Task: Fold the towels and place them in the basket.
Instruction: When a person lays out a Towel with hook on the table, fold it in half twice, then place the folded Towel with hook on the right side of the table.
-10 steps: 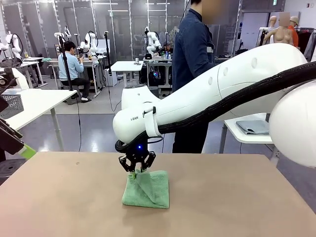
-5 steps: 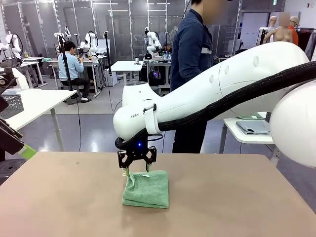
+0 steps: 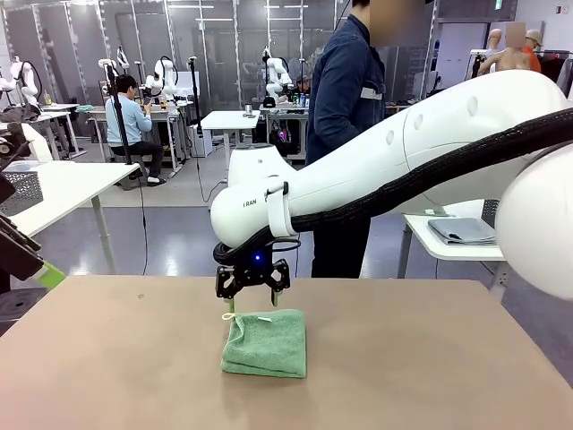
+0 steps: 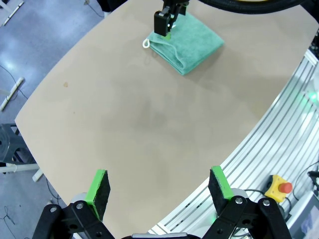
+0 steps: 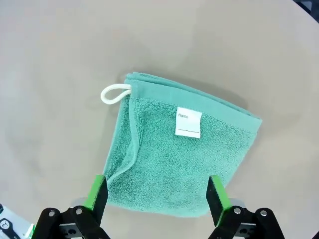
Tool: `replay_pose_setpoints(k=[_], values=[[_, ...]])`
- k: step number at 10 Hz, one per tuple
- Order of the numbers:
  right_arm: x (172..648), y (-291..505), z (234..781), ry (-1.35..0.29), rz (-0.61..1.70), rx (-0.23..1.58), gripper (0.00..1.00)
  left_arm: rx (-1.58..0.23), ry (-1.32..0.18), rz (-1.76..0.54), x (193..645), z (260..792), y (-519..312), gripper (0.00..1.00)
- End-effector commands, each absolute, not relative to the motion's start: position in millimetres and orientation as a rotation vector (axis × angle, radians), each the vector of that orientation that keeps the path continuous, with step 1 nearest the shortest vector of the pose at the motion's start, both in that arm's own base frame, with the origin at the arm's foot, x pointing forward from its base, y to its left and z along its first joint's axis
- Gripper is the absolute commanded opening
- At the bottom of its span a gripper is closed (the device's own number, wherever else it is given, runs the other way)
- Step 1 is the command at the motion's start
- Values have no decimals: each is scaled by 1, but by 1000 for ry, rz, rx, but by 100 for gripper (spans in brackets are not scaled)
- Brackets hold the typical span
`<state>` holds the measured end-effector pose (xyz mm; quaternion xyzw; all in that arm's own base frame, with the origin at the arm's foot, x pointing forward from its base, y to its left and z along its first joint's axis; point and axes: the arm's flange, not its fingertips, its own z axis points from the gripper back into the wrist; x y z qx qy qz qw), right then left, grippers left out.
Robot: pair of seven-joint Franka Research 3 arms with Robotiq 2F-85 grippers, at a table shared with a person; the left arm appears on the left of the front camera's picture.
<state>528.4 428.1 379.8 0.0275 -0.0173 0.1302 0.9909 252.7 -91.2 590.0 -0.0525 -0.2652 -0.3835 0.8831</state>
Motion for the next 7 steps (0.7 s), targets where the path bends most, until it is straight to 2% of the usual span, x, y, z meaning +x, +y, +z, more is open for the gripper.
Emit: replay_pose_setpoints(k=[1, 7], values=[[527, 431, 381, -38, 265, 60, 100, -92, -554, -796, 255, 589, -90, 100], [527, 431, 381, -38, 265, 60, 100, -92, -554, -796, 255, 589, -90, 100]])
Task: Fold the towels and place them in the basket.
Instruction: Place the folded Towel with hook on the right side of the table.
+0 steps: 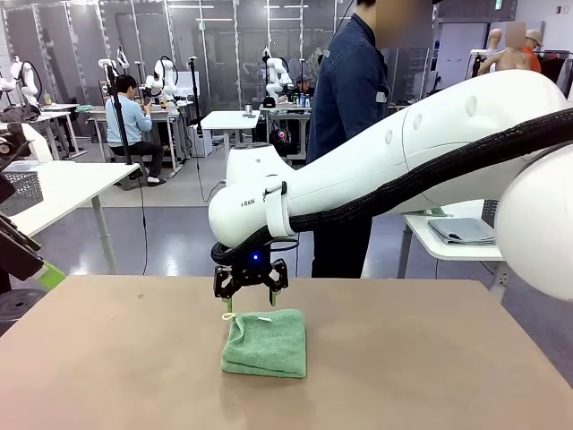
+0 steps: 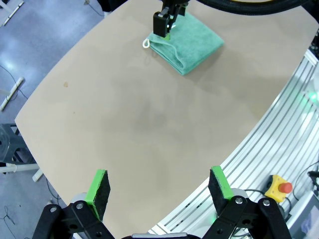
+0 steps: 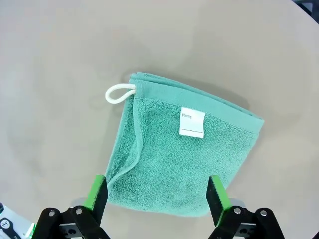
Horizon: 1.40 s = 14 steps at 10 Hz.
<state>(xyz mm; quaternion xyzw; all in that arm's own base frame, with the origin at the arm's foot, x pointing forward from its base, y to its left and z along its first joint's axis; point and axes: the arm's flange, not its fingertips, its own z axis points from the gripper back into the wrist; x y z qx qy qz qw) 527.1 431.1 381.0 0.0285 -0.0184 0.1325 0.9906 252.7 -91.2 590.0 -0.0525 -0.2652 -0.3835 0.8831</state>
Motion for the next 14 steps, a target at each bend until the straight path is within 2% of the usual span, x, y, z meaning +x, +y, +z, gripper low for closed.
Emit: replay_pose_setpoints(k=[1, 5, 6, 10, 14], values=[[527, 431, 381, -38, 265, 60, 100, -92, -554, -796, 255, 589, -90, 100], [528, 431, 381, -37, 266, 58, 100, -92, -554, -796, 255, 589, -90, 100], [509, 410, 387, -84, 294, 182, 100, -92, -554, -796, 255, 589, -90, 100], [494, 325, 373, -126, 172, 385, 100, -92, -554, -796, 255, 589, -90, 100], [491, 235, 350, -82, -1, 641, 100, -92, -554, -796, 255, 589, -90, 100]])
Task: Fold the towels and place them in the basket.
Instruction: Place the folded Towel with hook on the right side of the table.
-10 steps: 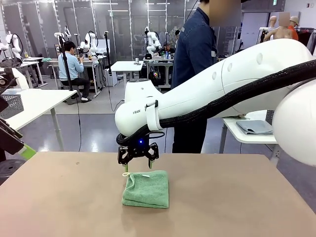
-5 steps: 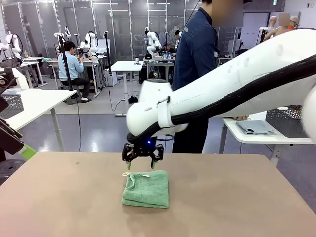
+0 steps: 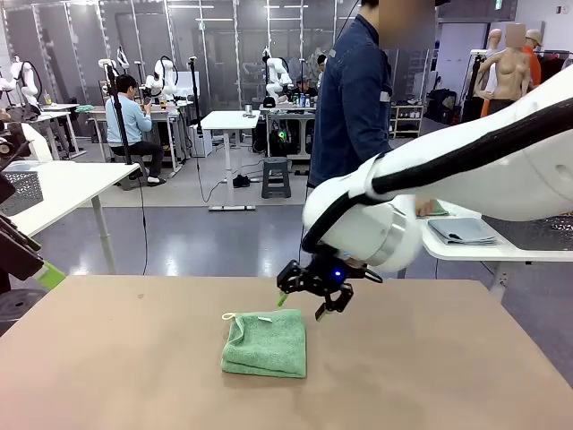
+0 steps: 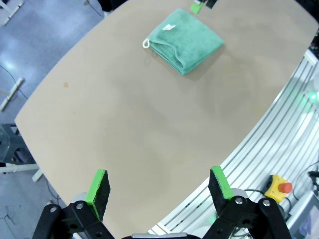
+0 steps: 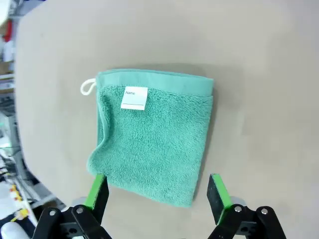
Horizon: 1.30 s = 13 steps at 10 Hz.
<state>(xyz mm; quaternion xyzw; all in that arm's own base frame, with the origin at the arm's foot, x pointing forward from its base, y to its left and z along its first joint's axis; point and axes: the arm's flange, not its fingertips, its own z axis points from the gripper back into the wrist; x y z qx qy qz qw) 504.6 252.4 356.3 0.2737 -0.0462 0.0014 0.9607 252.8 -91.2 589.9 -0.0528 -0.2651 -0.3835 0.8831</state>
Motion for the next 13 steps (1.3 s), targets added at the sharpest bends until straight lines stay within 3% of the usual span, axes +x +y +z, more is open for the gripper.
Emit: replay_pose_setpoints(k=[1, 4, 13], values=[[492, 224, 341, -21, -33, 699, 100, -92, -554, -796, 255, 589, -90, 100], [507, 206, 303, 19, -70, 838, 100, -92, -554, -796, 255, 589, -90, 100], [530, 237, 267, 51, -92, 858, 100, -92, -554, -796, 255, 589, -90, 100]])
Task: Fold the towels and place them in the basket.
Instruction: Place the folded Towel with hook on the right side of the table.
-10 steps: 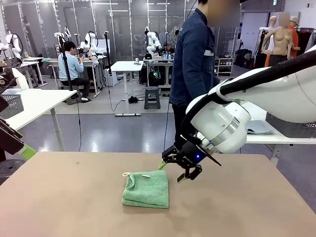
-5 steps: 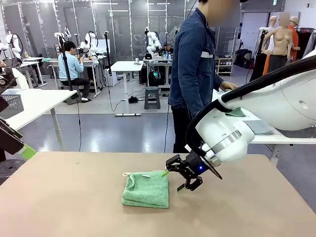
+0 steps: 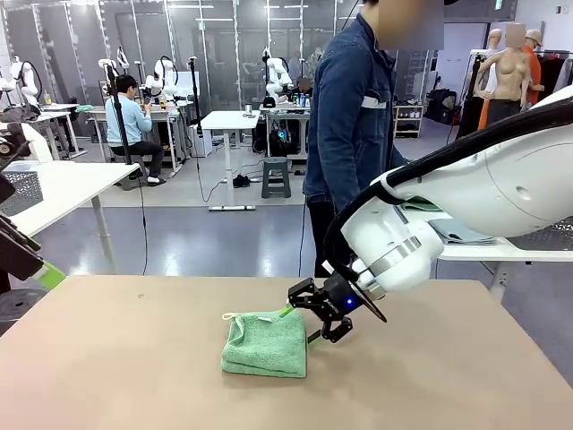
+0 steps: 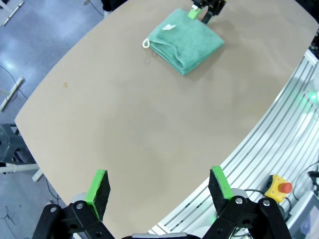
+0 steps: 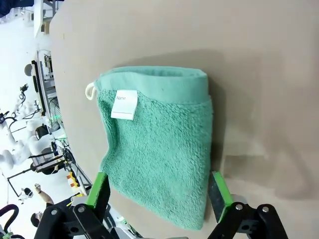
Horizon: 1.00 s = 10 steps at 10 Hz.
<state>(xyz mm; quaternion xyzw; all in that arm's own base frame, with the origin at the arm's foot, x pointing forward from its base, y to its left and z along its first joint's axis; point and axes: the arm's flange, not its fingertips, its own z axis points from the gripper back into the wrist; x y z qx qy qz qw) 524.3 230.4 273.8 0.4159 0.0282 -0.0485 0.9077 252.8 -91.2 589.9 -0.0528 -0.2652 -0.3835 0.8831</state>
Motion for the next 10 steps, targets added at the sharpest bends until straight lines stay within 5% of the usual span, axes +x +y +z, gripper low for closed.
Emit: replay_pose_setpoints(k=[1, 8, 9, 10], values=[[531, 239, 265, 46, -89, 862, 100, -92, -554, -796, 255, 589, -90, 100], [535, 257, 259, 55, -76, 828, 100, -92, -554, -796, 255, 589, -90, 100], [534, 255, 259, 48, -75, 807, 47, -92, -554, -796, 255, 589, -90, 100], [533, 255, 260, 44, -75, 800, 42, -92, -554, -796, 255, 589, -90, 100]])
